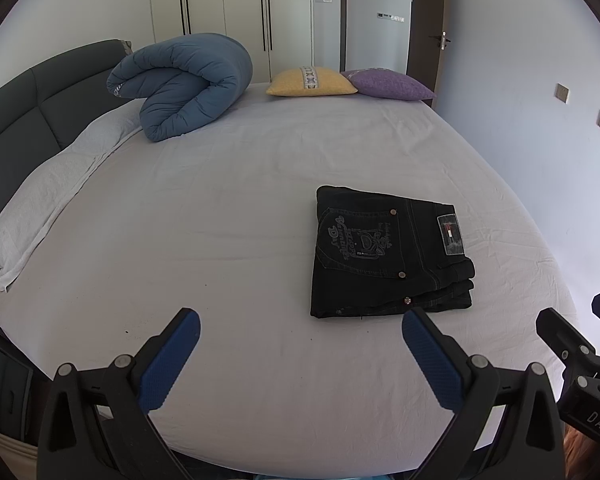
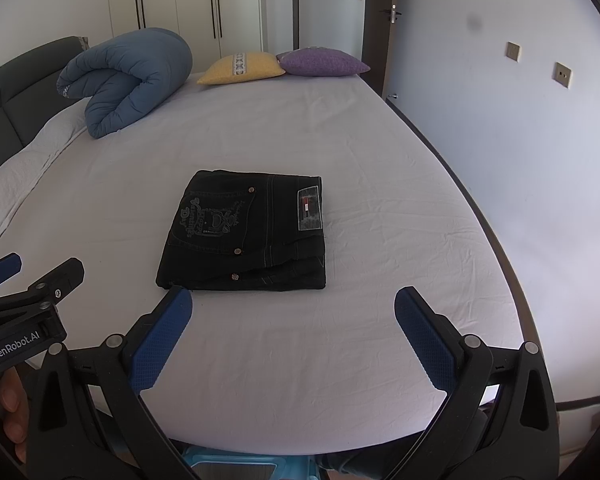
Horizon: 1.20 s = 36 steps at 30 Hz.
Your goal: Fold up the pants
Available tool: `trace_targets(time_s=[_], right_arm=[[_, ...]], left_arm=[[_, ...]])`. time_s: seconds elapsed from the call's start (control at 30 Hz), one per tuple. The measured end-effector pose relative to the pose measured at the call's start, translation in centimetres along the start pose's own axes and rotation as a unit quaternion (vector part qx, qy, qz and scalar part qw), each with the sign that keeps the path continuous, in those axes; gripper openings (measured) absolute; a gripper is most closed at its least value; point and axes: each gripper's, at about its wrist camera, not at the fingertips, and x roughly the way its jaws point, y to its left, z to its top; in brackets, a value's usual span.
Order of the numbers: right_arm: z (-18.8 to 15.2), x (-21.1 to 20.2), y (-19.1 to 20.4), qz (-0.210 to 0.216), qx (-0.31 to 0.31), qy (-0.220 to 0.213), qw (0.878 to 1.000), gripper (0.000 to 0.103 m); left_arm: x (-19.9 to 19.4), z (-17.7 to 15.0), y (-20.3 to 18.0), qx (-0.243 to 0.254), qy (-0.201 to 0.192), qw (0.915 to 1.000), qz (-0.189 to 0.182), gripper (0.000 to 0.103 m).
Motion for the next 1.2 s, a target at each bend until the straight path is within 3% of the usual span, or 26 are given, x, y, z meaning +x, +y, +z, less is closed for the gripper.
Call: trace_targets(time_s=[1.2], right_arm=[[-0.93,0.59,-0.53,0.001,0.001,0.007,1.0,0.103]], left_arm=[[0.19,-0.53,0.01,0.006,0.006,1.0,-0.003,0.103]])
